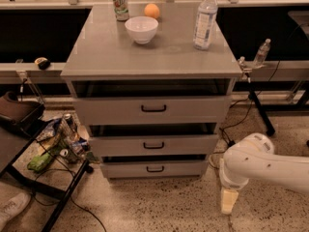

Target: Open bottom drawer

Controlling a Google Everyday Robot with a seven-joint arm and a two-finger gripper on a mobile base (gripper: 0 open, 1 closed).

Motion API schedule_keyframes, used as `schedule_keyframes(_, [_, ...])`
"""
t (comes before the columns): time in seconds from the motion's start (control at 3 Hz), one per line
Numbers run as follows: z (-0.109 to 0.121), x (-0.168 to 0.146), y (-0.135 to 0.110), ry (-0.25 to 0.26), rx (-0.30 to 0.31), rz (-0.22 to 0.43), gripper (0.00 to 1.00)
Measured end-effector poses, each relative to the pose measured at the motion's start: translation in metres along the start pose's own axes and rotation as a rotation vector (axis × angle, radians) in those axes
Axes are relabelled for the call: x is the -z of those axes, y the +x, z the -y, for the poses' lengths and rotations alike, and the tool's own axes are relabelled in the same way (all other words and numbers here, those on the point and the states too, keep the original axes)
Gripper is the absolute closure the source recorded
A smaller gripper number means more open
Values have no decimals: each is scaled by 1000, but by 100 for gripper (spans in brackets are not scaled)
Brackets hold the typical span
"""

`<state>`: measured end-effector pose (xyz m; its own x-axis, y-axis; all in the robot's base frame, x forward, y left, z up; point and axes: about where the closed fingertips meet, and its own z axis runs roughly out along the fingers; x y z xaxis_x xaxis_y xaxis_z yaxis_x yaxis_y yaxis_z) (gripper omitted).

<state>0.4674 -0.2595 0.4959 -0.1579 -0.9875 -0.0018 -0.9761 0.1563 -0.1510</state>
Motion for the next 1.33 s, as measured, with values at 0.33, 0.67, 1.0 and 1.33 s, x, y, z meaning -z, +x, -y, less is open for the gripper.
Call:
schedule_keyframes(0.33, [33, -50, 19, 54, -26, -36, 0])
schedule_keyframes(0.67, [61, -101, 33, 67, -52, -54, 0])
schedule_keyframes(1.0, [61, -101, 33, 67, -52, -54, 0])
schedule_keyframes(1.33, [57, -139, 3, 63, -41, -2, 0])
